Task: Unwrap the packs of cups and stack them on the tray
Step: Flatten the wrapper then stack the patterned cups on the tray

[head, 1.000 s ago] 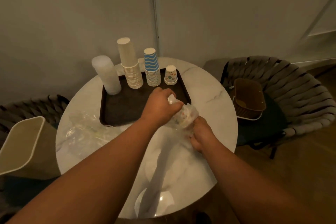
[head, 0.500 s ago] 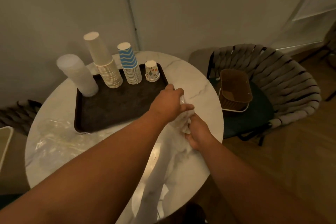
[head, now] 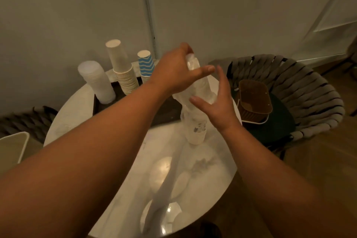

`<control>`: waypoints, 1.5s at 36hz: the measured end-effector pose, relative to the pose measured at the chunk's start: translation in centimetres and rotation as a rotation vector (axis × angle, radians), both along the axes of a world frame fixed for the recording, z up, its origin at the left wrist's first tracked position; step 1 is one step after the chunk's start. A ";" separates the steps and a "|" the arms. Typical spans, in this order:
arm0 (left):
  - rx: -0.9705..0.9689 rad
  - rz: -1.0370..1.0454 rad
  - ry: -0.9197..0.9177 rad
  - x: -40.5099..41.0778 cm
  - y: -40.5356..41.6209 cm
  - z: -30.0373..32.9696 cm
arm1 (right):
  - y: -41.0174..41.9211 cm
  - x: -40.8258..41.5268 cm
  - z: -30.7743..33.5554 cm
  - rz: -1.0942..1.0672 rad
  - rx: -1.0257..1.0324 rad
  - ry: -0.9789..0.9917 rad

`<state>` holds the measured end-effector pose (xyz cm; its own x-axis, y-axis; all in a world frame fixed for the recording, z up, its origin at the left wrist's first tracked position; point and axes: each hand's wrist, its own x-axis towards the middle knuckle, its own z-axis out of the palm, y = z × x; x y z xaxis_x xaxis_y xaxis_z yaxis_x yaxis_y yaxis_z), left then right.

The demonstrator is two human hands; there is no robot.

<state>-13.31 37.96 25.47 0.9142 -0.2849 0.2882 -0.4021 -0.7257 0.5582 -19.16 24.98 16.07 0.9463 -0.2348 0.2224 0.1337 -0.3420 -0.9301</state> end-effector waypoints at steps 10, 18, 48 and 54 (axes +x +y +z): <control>-0.384 0.266 -0.046 -0.9 10.3 5.0 | 10.1 1.3 5.2 0.239 -0.329 0.105; -0.617 0.746 -0.019 -1.5 24.9 2.0 | 14.3 -0.7 0.3 0.485 -0.609 0.420; 0.904 -0.037 0.304 -3.0 36.7 -18.3 | 23.5 -2.3 -10.5 0.582 -1.002 0.299; 0.723 -0.094 0.304 -7.0 35.5 -21.8 | 26.5 -4.9 -14.4 0.693 -1.151 0.319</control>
<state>-20.30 73.49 3.62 0.8859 -0.3867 -0.2563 -0.3857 -0.9209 0.0565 -24.03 51.46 1.71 0.8392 0.4669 -0.2788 0.4272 -0.8832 -0.1934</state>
